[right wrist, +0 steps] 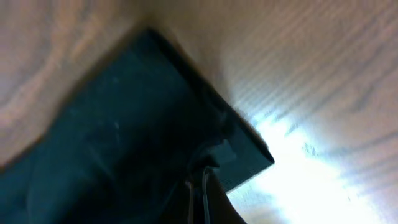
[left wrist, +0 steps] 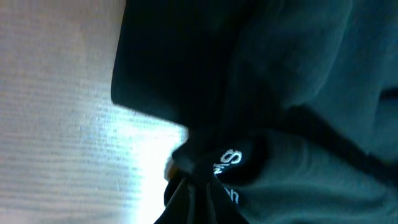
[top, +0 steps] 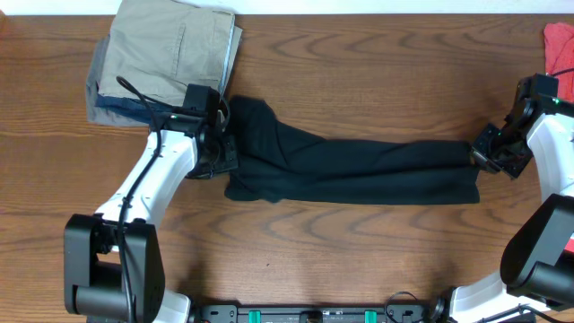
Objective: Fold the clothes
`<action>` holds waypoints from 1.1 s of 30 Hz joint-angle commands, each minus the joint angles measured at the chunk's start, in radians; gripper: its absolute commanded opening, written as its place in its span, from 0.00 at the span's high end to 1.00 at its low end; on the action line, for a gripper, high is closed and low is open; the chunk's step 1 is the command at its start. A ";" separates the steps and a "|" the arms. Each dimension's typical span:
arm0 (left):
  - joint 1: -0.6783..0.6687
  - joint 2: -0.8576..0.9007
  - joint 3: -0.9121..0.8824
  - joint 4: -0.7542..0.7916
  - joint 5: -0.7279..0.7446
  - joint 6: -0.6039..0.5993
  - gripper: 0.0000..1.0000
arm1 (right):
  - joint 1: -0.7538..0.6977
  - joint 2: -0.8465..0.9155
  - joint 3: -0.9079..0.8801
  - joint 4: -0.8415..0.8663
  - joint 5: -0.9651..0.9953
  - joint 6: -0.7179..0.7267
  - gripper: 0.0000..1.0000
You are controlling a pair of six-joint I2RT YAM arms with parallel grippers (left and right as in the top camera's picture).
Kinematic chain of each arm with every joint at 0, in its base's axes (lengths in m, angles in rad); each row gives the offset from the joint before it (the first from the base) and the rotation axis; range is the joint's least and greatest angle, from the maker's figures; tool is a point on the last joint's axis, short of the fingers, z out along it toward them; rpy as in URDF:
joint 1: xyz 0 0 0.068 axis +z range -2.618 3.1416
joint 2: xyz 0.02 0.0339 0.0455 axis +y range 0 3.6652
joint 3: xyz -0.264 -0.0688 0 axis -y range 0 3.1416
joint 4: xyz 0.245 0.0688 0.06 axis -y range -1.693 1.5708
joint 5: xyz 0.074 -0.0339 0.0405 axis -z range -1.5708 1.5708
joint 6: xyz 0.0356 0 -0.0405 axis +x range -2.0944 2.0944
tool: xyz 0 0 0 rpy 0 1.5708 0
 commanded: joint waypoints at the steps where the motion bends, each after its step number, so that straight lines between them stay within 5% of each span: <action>1: 0.019 -0.009 0.000 0.005 -0.013 -0.001 0.94 | -0.023 -0.018 0.012 0.023 -0.035 0.005 0.99; 14: 0.082 -0.227 0.095 0.034 -0.013 0.006 0.94 | -0.098 -0.018 0.176 -0.010 -0.140 -0.003 0.99; 26: 0.082 -0.055 0.072 0.367 -0.013 0.006 0.94 | -0.043 -0.018 0.176 0.304 -0.251 -0.074 0.99; 33: 0.093 -0.058 0.072 0.409 -0.013 0.007 0.94 | -0.058 -0.018 0.187 0.285 -0.248 -0.093 0.99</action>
